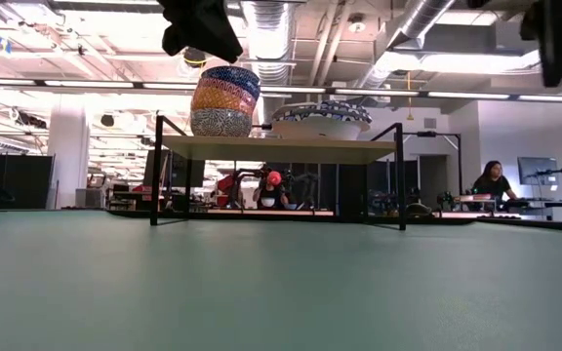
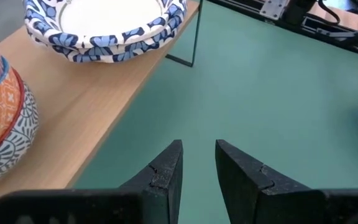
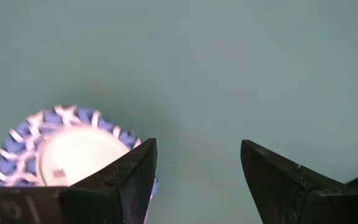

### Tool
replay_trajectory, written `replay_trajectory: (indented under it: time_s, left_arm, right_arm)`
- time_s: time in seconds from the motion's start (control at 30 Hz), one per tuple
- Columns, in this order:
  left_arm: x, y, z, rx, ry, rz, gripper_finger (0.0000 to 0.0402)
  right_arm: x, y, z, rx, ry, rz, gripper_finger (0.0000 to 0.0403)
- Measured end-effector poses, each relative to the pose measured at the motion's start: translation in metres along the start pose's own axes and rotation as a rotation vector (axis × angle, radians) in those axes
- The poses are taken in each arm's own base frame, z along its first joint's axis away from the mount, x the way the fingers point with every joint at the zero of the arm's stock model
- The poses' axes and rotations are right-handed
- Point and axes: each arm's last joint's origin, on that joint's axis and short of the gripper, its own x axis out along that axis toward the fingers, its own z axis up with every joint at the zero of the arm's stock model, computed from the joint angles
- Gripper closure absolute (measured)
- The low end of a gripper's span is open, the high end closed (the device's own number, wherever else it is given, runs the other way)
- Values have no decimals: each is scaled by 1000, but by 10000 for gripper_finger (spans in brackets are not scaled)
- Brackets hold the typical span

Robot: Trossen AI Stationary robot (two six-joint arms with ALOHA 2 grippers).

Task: Place and stack bowls onto a shelf
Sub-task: Stack the white patterned bowl on top of the white patterned bowl on the shelf

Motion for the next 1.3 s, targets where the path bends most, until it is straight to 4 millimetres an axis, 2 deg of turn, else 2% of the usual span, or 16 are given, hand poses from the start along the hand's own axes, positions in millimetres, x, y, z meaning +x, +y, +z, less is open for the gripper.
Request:
replay_trajectory:
  time_s: [0.2, 0.43, 0.63, 0.8, 0.93, 1.07, 1.23, 1.3]
  left_arm:
    - [-2, -5, -1, 22, -5, -21, 321]
    - [-9, -23, -3, 65, -41, -95, 321]
    - [-16, -38, -9, 54, -33, -147, 321]
    - [-23, -50, -15, 36, -27, -186, 321]
    - [-29, -60, -20, 21, -18, -221, 321]
    - [-38, -71, -28, 4, 2, -264, 321]
    - [-44, -86, -38, -31, 26, -291, 321]
    - [-42, -94, -45, -9, 45, -300, 321]
  right_arm:
    - [22, 15, -5, -70, 125, -34, 143]
    - [61, 18, -15, -96, 244, 87, 143]
    - [90, 26, -31, -96, 236, 225, 143]
    - [107, 24, -45, -75, 267, 160, 151]
    - [115, 28, -49, -84, 271, 156, 195]
    - [120, 36, -47, -77, 266, 211, 271]
    - [115, 41, -44, 23, 240, 273, 369]
    - [108, 43, -39, 74, 189, 282, 382]
